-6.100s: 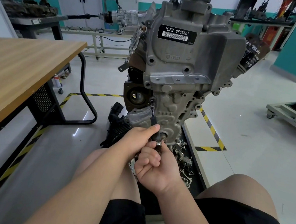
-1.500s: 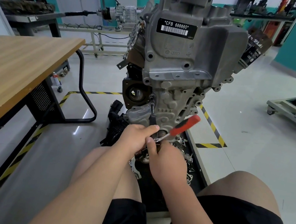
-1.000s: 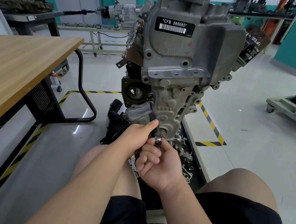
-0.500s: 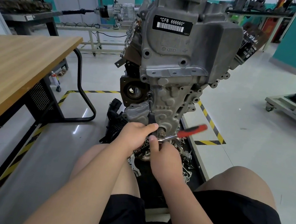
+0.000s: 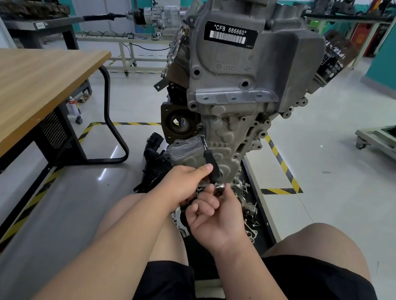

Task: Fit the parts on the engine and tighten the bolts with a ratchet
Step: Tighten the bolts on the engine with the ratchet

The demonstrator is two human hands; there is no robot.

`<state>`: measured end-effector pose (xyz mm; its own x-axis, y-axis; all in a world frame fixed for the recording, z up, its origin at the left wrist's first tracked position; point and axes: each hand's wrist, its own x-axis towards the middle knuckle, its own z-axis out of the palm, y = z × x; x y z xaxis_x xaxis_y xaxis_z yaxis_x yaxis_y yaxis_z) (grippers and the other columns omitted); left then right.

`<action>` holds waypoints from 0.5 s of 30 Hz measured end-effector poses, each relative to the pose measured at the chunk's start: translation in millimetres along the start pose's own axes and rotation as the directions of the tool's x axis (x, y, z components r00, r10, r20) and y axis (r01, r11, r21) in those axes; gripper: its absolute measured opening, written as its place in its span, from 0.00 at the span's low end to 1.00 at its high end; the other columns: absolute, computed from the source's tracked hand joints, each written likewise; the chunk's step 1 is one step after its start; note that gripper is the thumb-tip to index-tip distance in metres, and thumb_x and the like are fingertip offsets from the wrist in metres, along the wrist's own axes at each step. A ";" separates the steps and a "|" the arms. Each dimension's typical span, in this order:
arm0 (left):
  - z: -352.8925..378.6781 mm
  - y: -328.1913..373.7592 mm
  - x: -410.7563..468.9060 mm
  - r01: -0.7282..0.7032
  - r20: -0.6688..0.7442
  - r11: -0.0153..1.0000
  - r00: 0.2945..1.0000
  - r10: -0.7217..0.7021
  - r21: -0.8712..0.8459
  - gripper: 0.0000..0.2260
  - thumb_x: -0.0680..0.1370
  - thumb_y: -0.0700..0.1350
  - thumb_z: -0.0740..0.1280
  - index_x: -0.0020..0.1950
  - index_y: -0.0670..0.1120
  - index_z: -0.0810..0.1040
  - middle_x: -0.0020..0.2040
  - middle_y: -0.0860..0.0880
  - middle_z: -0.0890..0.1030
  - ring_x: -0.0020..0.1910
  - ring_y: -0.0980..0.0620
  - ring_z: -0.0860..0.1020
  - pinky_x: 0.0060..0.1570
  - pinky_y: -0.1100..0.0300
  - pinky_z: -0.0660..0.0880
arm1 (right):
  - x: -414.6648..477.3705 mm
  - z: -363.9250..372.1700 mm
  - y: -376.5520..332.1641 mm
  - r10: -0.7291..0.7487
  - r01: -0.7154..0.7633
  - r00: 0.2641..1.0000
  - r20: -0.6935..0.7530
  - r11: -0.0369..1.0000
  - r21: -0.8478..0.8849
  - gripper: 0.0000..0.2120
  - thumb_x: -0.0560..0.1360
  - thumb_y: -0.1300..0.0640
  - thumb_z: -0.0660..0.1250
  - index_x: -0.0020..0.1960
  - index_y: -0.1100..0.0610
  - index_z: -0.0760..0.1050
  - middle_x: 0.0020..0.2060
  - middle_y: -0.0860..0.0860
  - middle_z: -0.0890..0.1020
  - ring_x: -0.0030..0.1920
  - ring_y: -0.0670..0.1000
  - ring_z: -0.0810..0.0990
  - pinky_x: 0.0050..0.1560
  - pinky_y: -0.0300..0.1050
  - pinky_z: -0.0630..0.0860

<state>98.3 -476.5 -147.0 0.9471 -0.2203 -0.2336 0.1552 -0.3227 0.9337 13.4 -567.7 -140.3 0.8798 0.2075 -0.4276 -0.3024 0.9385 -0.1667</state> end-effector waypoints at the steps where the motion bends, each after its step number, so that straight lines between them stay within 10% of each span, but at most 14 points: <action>1: 0.4 -0.1 0.4 -0.012 -0.007 1.000 1.000 0.012 0.003 0.20 0.73 0.64 0.66 0.24 0.56 0.78 0.20 0.58 0.71 0.19 0.60 0.69 0.27 0.63 0.65 | -1.8 0.1 0.8 0.073 -0.077 0.996 0.055 0.994 0.072 0.28 0.80 0.39 0.53 0.33 0.57 0.75 0.20 0.46 0.63 0.17 0.46 0.61 0.26 0.37 0.72; 6: -0.4 -0.3 2.0 -0.007 -0.030 1.000 1.000 0.007 -0.006 0.21 0.72 0.63 0.66 0.23 0.55 0.77 0.24 0.56 0.76 0.26 0.57 0.73 0.35 0.60 0.70 | -4.7 2.0 5.3 0.184 -0.204 0.969 0.162 0.972 0.116 0.26 0.81 0.42 0.52 0.34 0.57 0.73 0.19 0.46 0.65 0.16 0.46 0.63 0.24 0.36 0.72; 12: -3.1 0.5 0.0 -0.008 -0.040 0.999 0.999 0.006 -0.052 0.20 0.73 0.59 0.67 0.25 0.51 0.76 0.21 0.55 0.71 0.18 0.57 0.67 0.20 0.67 0.61 | -1.4 2.9 7.7 0.014 -0.024 0.999 -0.049 0.978 -0.208 0.27 0.80 0.38 0.54 0.35 0.57 0.75 0.20 0.46 0.63 0.18 0.46 0.61 0.24 0.37 0.69; 15: -3.3 -0.6 2.4 -0.035 -0.102 0.997 0.994 0.028 -0.068 0.20 0.69 0.59 0.70 0.28 0.50 0.66 0.24 0.52 0.64 0.22 0.53 0.62 0.24 0.62 0.58 | 0.9 -1.3 5.7 -0.412 0.191 0.906 -0.093 0.596 -0.780 0.24 0.80 0.41 0.58 0.37 0.58 0.75 0.19 0.46 0.68 0.21 0.48 0.66 0.29 0.43 0.70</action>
<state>101.4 -473.8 -147.1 0.9748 -0.1337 -0.1786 0.1409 -0.2517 0.9575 12.0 -562.6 -142.8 0.8878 -0.2246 -0.4016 -0.2985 0.3831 -0.8742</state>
